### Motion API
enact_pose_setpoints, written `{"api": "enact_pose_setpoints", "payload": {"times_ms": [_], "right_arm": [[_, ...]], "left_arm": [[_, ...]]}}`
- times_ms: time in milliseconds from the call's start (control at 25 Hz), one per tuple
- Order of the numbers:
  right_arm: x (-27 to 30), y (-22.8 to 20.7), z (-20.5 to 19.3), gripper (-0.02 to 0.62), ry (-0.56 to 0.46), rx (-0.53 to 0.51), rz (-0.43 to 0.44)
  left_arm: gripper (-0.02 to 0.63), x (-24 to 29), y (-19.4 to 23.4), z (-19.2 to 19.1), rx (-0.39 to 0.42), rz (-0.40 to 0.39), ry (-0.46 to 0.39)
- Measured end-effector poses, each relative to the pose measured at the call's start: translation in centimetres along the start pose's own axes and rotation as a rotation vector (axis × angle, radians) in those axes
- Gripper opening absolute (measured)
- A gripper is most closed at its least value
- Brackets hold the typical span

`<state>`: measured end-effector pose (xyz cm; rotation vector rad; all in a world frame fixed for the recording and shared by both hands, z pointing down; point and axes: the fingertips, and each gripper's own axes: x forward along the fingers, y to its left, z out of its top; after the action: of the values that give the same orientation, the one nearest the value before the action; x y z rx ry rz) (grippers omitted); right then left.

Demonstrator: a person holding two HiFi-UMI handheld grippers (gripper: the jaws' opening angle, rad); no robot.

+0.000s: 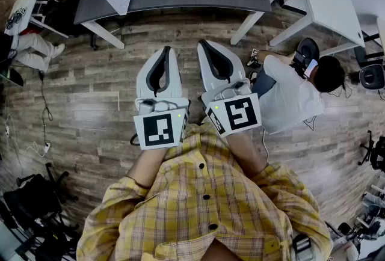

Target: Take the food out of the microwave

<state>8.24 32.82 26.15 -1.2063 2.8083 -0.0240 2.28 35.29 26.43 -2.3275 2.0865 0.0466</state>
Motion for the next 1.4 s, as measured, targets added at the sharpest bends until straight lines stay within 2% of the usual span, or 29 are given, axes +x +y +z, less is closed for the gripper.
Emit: {"api": "enact_pose_setpoints", "payload": {"times_ms": [520,720,960,1400], "right_arm": [[-4.6,-3.5,-0.7,0.005,0.006,0.047,0.048],[-4.8,-4.1,-0.9,0.005,-0.002,0.056,0.062],[-2.7,-5.1,-1.9,0.005,0.01,0.062,0.054],[5.9,-8.6,-3.1,0.005,0.032,0.043,0.053]], "left_arm": [[0.002,-1.1,-5.3,-2.0,-0.027,0.061,0.025],[0.002,-0.9,-5.8,-2.5,-0.024,0.073,0.039],[0.002,1.1,-5.0,-3.1,-0.016,0.069,0.047],[0.002,9.9,-0.7,-4.4,-0.046,0.057,0.049]]}}
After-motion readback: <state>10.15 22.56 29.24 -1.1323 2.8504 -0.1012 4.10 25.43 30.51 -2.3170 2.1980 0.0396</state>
